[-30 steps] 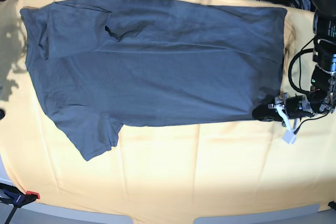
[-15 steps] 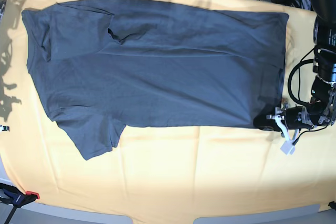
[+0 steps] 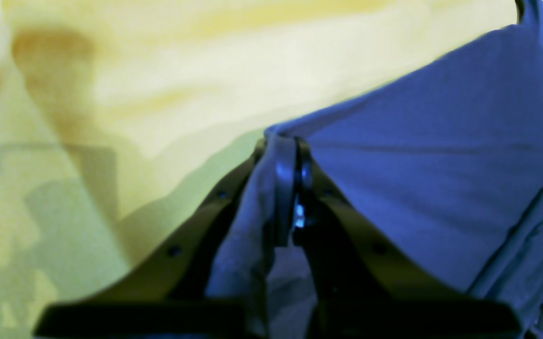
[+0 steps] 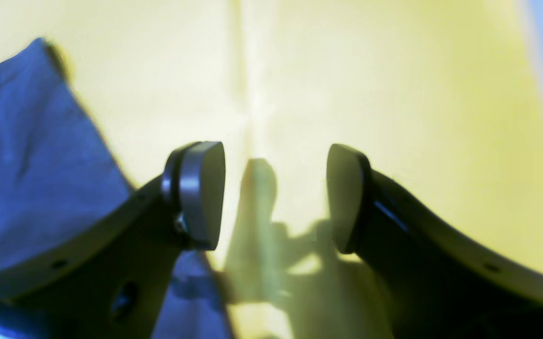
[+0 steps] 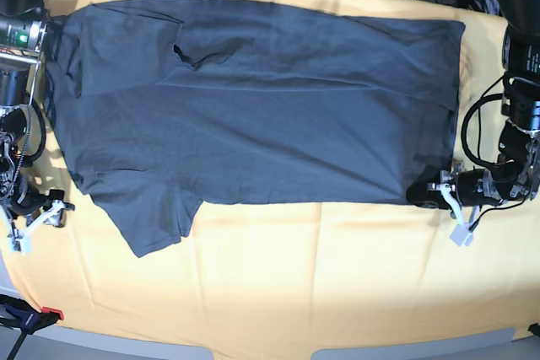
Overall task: Fold the T-shirt properly
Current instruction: 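Move the right gripper to the other hem corner and grasp both corners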
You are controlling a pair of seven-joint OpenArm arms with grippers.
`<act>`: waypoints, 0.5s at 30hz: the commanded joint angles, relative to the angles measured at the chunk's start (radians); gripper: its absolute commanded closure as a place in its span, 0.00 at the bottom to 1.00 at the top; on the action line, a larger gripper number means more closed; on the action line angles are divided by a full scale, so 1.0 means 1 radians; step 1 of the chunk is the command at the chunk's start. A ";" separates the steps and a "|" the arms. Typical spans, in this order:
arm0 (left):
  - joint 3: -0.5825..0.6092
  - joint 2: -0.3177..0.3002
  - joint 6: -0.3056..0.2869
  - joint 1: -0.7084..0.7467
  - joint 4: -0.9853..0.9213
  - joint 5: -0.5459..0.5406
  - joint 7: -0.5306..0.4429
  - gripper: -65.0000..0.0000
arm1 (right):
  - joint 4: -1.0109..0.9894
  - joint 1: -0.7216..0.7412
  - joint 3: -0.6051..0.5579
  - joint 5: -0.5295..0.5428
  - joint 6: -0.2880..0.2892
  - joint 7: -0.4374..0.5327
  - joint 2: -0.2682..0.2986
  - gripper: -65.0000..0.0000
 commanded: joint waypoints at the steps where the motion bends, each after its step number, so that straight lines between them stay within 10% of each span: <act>1: -0.008 -0.019 -0.006 -0.033 0.010 -0.019 -0.018 1.00 | -0.027 0.036 0.008 0.029 0.019 0.026 0.017 0.44; 5: -0.008 -0.020 -0.006 -0.033 0.010 -0.020 -0.017 1.00 | -0.162 0.058 0.008 0.132 0.153 0.033 0.017 0.44; 15: -0.008 -0.019 -0.006 -0.030 0.010 -0.021 -0.006 1.00 | -0.194 0.049 0.008 0.218 0.257 -0.008 -0.039 0.44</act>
